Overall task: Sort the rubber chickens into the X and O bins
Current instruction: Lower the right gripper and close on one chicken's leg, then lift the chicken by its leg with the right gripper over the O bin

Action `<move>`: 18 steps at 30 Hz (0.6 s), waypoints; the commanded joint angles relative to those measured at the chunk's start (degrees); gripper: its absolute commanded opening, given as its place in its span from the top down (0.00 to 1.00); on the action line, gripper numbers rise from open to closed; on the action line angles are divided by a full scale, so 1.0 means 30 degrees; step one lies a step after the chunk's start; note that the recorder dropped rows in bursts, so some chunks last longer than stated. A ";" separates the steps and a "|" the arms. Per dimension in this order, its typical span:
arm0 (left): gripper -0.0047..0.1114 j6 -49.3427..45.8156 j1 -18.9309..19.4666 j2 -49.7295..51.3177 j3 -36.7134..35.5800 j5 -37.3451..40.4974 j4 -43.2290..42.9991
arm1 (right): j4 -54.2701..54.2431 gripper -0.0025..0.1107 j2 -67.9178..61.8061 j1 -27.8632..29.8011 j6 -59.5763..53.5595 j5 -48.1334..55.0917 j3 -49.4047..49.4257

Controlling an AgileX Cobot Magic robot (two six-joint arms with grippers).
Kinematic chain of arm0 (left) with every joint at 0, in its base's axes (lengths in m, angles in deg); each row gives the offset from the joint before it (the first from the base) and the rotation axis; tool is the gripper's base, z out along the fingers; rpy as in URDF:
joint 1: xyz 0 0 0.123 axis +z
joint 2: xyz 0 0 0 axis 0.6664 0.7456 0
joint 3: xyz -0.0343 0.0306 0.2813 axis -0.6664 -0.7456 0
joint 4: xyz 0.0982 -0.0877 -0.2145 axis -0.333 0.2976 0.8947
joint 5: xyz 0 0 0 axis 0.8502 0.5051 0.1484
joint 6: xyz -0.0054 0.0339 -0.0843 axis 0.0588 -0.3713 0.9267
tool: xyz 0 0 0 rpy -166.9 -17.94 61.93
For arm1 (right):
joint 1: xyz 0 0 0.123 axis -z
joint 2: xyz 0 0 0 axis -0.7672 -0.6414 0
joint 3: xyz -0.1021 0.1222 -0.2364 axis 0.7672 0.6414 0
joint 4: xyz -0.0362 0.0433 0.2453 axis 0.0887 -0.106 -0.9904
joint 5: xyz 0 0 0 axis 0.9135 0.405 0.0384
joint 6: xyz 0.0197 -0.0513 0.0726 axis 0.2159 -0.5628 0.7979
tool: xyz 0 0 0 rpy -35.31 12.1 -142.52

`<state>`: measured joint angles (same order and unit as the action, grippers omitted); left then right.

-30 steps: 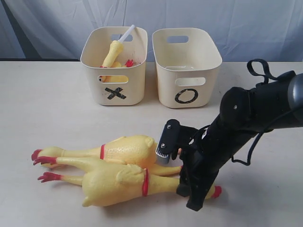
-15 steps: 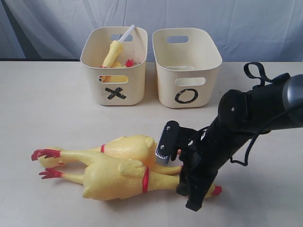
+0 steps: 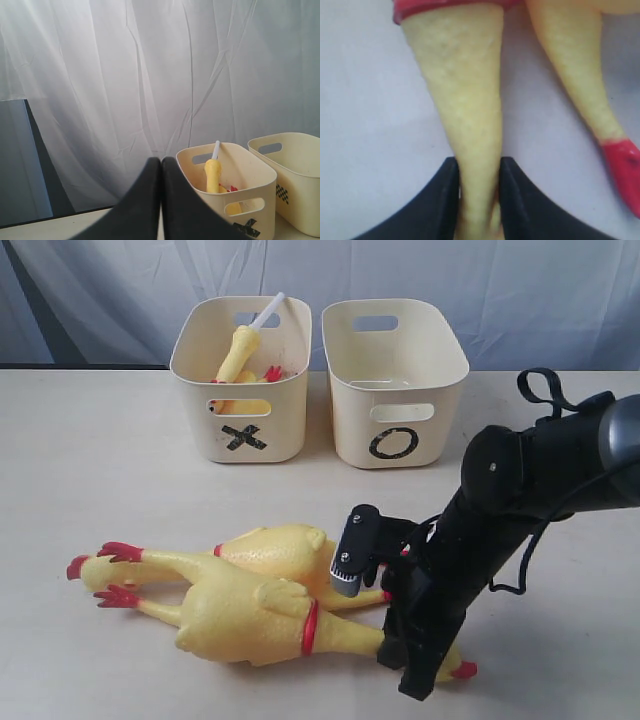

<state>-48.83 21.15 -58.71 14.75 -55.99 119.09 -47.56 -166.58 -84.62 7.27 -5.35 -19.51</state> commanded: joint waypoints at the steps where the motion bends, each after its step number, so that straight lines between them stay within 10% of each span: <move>1: 0.96 0.0015 -0.0066 -0.0121 -0.0108 -0.0069 0.0086 | -0.0639 0.99 0.0761 0.0021 0.0028 0.1908 0.0062; 18: 0.96 0.0015 -0.0066 -0.0121 -0.0108 -0.0069 0.0086 | -0.6122 0.99 0.3842 0.0065 0.0107 0.3978 0.0062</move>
<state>-48.83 21.15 -58.71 14.75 -55.99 119.09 -61.80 -156.55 -84.62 7.78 5.78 -19.41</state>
